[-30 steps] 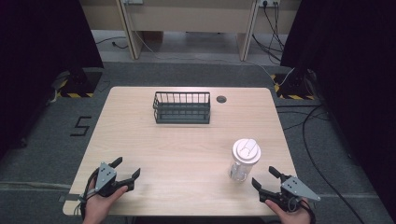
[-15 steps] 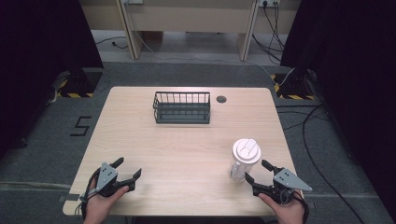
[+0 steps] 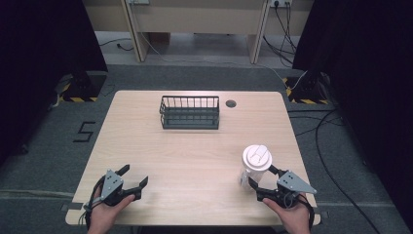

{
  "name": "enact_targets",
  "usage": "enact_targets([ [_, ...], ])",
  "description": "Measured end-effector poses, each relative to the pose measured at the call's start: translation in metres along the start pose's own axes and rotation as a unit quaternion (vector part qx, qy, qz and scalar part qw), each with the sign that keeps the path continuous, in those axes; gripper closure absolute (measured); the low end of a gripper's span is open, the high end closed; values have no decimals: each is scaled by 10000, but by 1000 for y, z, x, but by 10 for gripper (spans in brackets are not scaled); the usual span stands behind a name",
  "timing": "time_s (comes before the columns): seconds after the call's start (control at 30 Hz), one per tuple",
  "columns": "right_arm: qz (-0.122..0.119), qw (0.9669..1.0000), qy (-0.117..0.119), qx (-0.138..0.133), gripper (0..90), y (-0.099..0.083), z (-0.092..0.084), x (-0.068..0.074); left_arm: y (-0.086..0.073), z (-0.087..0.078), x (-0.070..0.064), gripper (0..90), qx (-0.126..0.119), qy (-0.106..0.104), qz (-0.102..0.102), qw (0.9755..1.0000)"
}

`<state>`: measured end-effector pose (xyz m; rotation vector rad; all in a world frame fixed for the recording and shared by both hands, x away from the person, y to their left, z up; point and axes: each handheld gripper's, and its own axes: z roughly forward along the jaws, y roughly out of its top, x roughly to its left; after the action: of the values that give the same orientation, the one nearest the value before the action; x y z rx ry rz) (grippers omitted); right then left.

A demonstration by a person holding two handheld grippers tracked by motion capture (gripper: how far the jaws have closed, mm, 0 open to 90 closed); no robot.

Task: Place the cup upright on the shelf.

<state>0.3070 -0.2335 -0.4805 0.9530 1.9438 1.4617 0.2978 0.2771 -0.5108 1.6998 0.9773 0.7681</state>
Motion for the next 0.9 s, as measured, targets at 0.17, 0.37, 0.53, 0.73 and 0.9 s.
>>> enact_targets([
  [0.17,-10,10000,24,22,164,1,9,0,0,0,0,172,-1,-8,-4,10000],
  [0.37,6,10000,61,30,155,2,18,-3,0,0,0,173,-5,-28,-2,10000],
  [0.53,92,9998,171,-7,155,1,24,-5,0,0,-1,173,-5,-36,2,10000],
  [0.73,141,9996,245,-52,159,0,27,-8,0,0,-1,173,-3,-56,15,10000],
  [0.9,120,9996,219,-132,153,-1,31,-8,0,0,-1,173,-6,-64,18,10000],
])
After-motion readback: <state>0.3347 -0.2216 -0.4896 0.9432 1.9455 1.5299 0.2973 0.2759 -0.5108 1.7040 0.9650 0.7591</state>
